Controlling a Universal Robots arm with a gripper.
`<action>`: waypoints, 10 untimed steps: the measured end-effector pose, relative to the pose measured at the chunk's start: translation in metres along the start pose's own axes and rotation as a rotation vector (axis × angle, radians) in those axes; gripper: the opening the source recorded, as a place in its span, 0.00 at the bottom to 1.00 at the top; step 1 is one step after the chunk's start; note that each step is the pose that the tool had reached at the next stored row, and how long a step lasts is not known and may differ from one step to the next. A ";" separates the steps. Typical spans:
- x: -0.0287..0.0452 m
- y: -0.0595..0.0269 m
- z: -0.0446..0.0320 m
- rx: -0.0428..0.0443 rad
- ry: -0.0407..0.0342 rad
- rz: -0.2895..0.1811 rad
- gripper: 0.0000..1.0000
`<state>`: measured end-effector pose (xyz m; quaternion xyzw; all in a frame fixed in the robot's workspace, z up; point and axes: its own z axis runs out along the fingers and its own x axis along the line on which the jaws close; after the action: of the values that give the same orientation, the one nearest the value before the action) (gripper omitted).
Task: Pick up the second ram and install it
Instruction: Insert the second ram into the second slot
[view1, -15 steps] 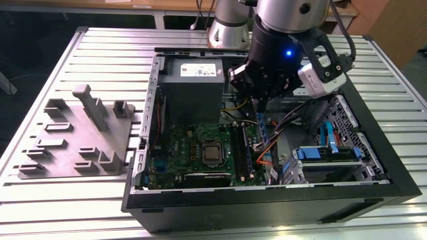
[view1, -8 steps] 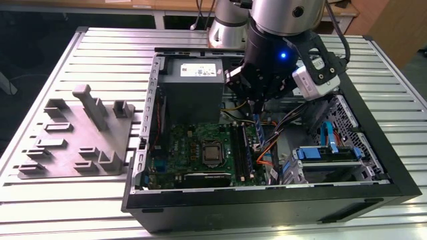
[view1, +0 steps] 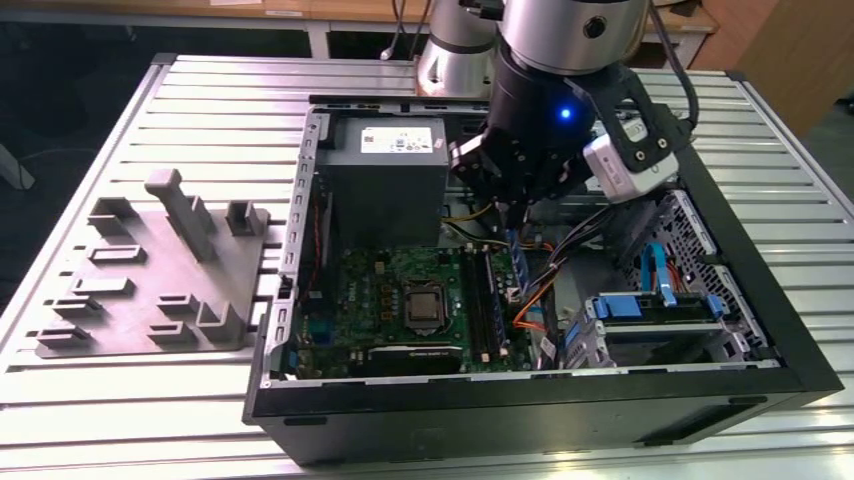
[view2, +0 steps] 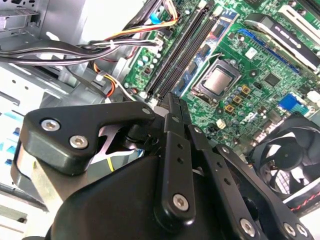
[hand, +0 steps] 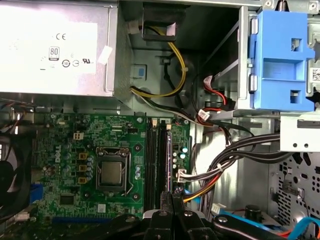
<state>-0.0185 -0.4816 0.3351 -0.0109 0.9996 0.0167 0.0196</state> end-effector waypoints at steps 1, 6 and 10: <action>0.0000 0.0000 0.0013 0.0000 0.0000 0.000 0.11; 0.0004 -0.0003 0.0090 0.0000 0.0000 0.000 0.11; 0.0006 -0.0005 0.0148 0.0000 0.0000 0.000 0.11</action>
<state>-0.0185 -0.4816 0.3203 -0.0110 0.9996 0.0167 0.0196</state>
